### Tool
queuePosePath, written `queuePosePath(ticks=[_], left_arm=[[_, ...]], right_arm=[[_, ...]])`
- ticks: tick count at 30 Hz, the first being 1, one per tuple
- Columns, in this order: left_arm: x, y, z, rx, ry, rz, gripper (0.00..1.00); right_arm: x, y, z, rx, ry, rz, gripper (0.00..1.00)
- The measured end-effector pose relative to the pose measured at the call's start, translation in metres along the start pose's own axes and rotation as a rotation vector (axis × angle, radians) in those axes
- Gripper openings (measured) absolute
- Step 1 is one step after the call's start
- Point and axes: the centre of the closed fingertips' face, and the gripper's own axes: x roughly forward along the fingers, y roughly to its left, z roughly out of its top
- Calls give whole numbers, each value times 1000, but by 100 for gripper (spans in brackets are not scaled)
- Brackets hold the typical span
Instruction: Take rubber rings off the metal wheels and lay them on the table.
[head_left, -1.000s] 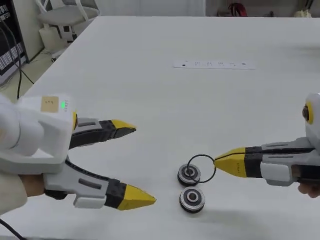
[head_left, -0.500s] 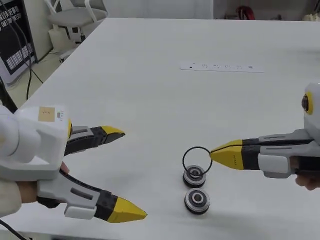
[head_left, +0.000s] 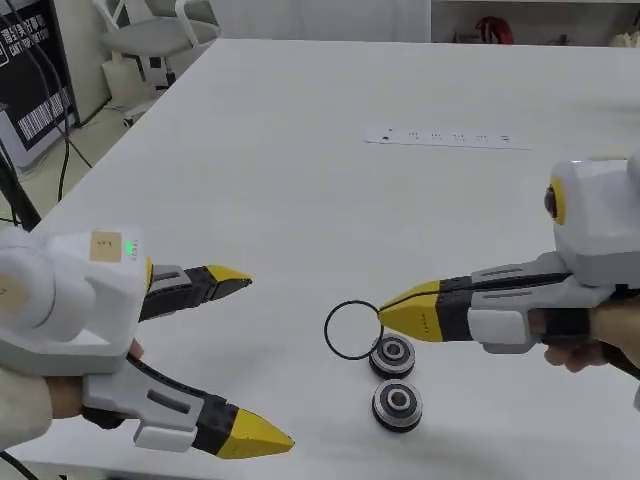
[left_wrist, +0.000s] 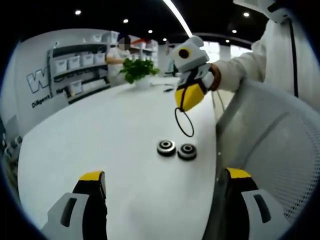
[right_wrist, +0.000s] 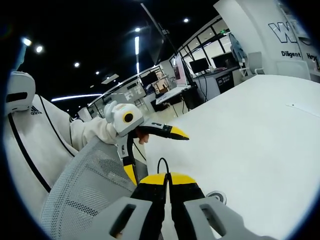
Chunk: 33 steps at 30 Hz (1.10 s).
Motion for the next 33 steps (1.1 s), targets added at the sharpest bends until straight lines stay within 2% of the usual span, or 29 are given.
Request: queuePosePath(ticks=[3,15,22,29,33], left_arm=[[1,1,-1,-1,2,1,100],[2,3,-4,-7,4,9,100],[7,1,-10,-8,23,-5,100],[9,1,-13,-13,27,-12,100],[13,-2,-17,-12,39,-21,100]], right_arm=[[8,-4,-7,2,41,-1,0],[25,-8,-24,9,105,8,0],[35,-16,-41,7,158,-8,0],[45,-19,-51,7,194,-16,0],[49,-27,-59,10,214,-37,0]])
